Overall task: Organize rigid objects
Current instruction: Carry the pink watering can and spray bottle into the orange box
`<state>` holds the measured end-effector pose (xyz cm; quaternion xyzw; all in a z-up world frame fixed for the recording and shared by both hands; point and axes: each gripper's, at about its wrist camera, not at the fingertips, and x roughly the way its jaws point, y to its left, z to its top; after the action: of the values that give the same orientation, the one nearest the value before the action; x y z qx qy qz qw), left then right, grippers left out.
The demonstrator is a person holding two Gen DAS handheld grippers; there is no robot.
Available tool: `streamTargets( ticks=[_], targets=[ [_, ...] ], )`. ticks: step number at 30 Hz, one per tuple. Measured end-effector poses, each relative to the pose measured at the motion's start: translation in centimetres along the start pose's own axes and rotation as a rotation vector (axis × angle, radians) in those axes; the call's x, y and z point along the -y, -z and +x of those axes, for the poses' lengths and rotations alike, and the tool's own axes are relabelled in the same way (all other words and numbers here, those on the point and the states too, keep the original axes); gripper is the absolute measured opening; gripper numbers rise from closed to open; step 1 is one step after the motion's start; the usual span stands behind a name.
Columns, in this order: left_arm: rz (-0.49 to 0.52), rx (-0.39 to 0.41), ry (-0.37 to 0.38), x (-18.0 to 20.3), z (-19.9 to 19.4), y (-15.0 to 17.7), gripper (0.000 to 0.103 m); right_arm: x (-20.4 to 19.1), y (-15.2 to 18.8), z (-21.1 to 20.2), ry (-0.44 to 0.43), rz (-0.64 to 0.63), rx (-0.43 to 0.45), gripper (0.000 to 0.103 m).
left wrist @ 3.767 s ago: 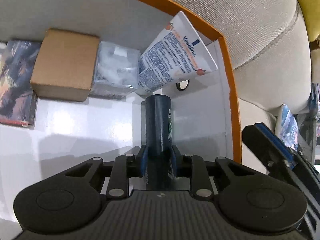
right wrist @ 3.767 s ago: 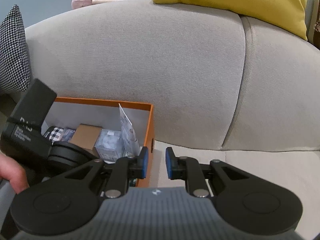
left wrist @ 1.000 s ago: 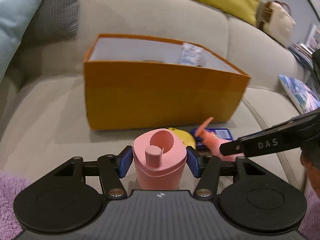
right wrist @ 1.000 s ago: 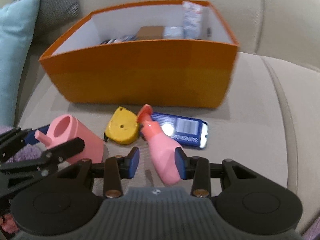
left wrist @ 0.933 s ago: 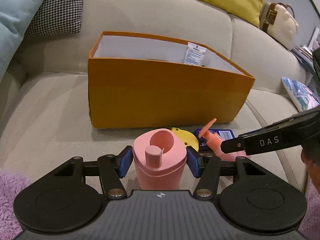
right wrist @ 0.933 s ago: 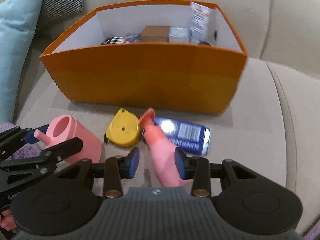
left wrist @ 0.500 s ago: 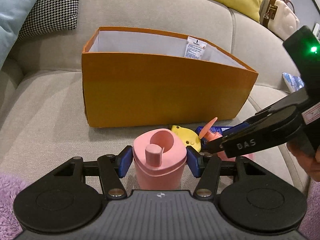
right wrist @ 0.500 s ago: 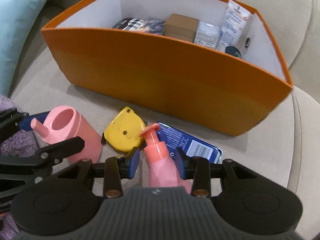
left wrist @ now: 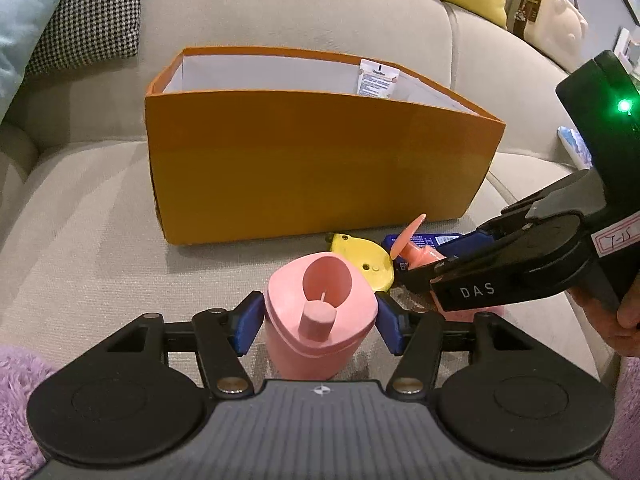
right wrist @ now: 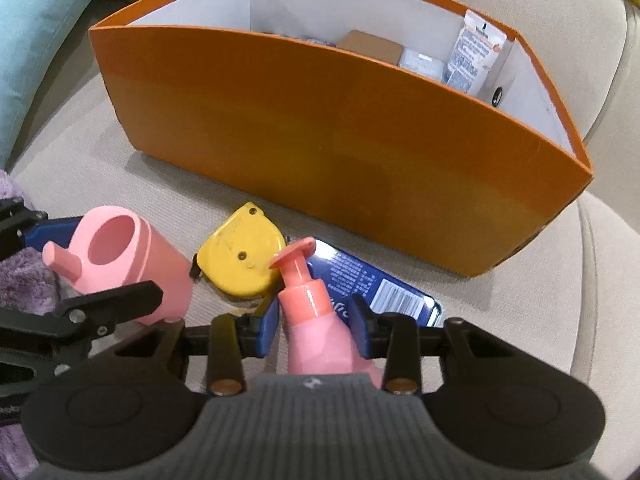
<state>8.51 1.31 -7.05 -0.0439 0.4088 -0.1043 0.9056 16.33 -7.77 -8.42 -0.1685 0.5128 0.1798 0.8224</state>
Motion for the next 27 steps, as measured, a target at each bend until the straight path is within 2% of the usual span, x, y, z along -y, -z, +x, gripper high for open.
streamTargets(
  ticks=[5,11,15,20,27],
  targets=[
    [0.004,0.033,-0.005,0.1,-1.0,0.4,0.067,-0.4,1.3,-2.1,0.053,0.027,0.059,0.028],
    [-0.009,0.069,0.028,0.6,-2.5,0.0,0.067,0.7,3.2,-4.7,0.029,0.158,0.125,0.027],
    [-0.031,0.116,0.049,0.6,-4.1,-1.0,0.067,0.5,3.6,-6.7,0.013,0.195,0.178,0.027],
    [-0.043,0.175,0.077,0.6,-6.3,-3.0,0.067,1.0,2.7,-9.9,-0.005,0.227,0.264,0.027],
    [-0.03,0.283,0.093,0.5,-8.6,-8.1,0.067,2.0,-0.2,-15.2,-0.038,0.232,0.427,0.027]
  ],
)
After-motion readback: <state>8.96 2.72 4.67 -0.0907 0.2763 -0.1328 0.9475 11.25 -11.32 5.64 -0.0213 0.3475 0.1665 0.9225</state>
